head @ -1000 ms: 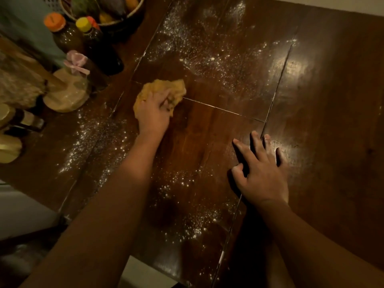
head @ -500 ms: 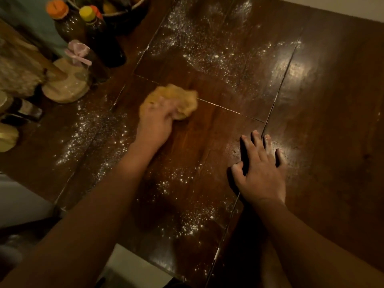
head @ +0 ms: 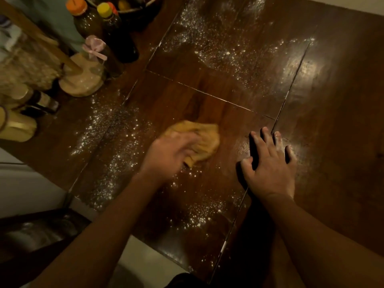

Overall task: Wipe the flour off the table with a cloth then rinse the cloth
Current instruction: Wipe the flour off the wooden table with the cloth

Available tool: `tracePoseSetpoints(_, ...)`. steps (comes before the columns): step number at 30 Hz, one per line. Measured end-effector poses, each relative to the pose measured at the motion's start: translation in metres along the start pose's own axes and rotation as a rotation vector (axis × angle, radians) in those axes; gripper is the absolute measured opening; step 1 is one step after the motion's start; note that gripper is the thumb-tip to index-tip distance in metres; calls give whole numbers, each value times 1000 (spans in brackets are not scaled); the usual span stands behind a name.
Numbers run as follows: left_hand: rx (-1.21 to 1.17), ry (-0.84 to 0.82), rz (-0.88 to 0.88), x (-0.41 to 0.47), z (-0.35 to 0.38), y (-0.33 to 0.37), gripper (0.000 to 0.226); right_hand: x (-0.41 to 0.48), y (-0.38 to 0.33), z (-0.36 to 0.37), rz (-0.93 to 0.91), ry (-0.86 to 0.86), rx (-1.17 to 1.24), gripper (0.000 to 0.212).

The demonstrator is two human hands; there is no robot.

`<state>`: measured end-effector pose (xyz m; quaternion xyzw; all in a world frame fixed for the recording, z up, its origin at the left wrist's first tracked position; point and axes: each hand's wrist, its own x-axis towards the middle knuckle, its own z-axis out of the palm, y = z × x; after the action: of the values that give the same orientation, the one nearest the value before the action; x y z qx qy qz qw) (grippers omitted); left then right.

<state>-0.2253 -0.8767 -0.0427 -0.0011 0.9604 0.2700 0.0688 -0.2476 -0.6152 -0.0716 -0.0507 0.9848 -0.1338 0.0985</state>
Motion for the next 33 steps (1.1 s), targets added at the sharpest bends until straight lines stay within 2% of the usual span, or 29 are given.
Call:
tracePoseSetpoints(3,97,236,-347,15,-21,-49,42,1,1,-1,3,3,23,61)
tracePoseSetpoints(6,125,263,-388,22,-2,-24,44,1,1,-1,0,2,25,61)
tracePoseSetpoints(8,19,216,-307,8,17,16,41,1,1,-1,1,3,36,61)
tracePoseSetpoints(10,36,92,-116,-20,34,51,40,0,0,-1,-1,6,42,61)
tracePoseSetpoints(12,17,-93,100,-54,46,61,42,1,0,-1,-4,11,44,62)
tracePoseSetpoints(13,-12,-128,164,-66,45,54,42,0,0,0,-3,11,45,63)
tracePoseSetpoints(14,-35,-91,180,-74,43,42,43,0,0,0,-3,10,46,63)
tracePoseSetpoints(16,-55,101,51,-76,41,11,44,0,0,0,-6,0,52,62)
tracePoseSetpoints(19,-133,404,-295,-56,41,4,42,1,2,-1,-21,-1,57,61)
tracePoseSetpoints(21,-130,465,-429,-43,50,28,46,1,3,-1,-27,-1,63,61)
tracePoseSetpoints(23,-109,346,-355,-46,61,56,50,0,3,-1,-31,-8,64,61)
tracePoseSetpoints(26,-54,-79,16,-71,71,78,57,1,2,-1,-40,-2,30,63)
tracePoseSetpoints(27,-21,-157,120,-77,67,73,57,1,2,-1,-42,2,23,63)
tracePoseSetpoints(29,51,-120,178,-76,57,53,56,1,2,0,-48,6,24,64)
tracePoseSetpoints(30,59,-42,112,-71,54,43,53,1,2,0,-55,8,27,65)
tracePoseSetpoints(33,38,199,-257,-48,54,46,45,1,4,0,-76,12,37,67)
